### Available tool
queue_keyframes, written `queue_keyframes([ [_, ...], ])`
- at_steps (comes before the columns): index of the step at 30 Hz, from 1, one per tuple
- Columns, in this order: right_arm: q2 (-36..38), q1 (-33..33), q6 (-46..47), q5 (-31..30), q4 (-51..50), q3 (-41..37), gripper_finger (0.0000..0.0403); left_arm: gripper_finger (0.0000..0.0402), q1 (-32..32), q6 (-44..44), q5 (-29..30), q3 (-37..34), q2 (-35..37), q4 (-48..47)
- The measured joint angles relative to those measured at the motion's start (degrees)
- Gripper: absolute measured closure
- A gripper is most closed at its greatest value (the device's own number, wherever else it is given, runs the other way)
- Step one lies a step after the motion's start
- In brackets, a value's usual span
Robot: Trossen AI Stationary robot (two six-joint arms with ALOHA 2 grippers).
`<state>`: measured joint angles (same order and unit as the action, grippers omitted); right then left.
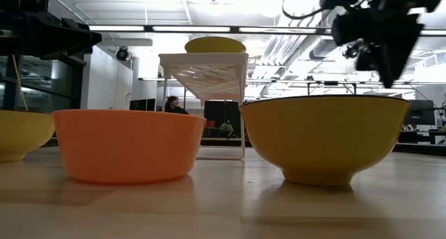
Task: Pick & Place Mini bowls
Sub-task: Stack the white and yellow bowl on the white and yellow bowl on the shelf
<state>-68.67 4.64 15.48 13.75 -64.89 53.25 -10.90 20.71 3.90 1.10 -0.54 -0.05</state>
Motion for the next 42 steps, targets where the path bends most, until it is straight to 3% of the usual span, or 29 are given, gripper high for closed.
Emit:
queue_keyframes([
  [9, 3.8, -15.1, 25.3, 0.0, 6.4, -8.1, 0.0284, 0.0300, 0.0, 0.0, 0.0, 0.0, 0.0, 0.0],
  [17, 3.8, -24.6, 40.2, -0.4, 15.2, -12.4, 0.0284, 0.0300, 0.0, 0.0, 0.0, 0.0, 0.0, 0.0],
  [24, 0.0, -28.7, 43.2, -0.9, 17.9, -12.9, 0.0254, 0.0300, 0.0, 0.0, 0.0, 0.0, 0.0, 0.0],
  [30, -4.0, -31.1, 46.6, 1.2, 26.0, -12.9, 0.0230, 0.0300, 0.0, 0.0, 0.0, 0.0, 0.0, 0.0],
  [42, -10.9, -32.2, 47.2, 1.3, 28.1, -12.9, 0.0242, 0.0300, 0.0, 0.0, 0.0, 0.0, 0.0, 0.0],
])
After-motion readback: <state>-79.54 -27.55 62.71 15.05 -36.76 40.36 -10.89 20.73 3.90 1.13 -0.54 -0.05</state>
